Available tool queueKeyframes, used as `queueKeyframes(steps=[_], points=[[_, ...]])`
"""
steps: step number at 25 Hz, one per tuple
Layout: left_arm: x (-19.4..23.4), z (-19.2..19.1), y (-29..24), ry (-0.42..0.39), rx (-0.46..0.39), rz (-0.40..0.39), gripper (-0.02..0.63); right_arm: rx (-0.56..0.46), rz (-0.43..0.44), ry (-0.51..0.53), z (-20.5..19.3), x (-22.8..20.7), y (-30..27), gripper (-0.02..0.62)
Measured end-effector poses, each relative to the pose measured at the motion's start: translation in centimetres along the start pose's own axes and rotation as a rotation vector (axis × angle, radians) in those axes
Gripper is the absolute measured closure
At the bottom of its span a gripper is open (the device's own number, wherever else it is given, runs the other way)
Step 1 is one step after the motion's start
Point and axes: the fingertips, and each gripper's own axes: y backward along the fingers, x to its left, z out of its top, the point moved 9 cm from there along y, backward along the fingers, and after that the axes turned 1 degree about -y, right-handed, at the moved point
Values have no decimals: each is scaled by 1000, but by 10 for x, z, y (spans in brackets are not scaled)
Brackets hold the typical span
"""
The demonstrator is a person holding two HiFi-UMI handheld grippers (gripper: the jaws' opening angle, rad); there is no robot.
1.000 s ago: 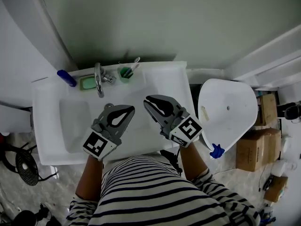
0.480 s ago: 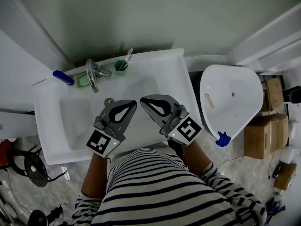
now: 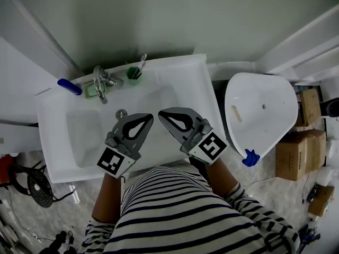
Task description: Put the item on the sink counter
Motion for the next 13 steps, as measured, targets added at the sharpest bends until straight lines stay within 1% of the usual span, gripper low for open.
queueKeyframes(steps=[6,13], points=[[-5,-3,-9,-4,5,4,600,-3,5,-3,-4,-7,4,589],[-15,-4,-26,-10,14,2,600,-23,9,9,-4,-18,21,589]])
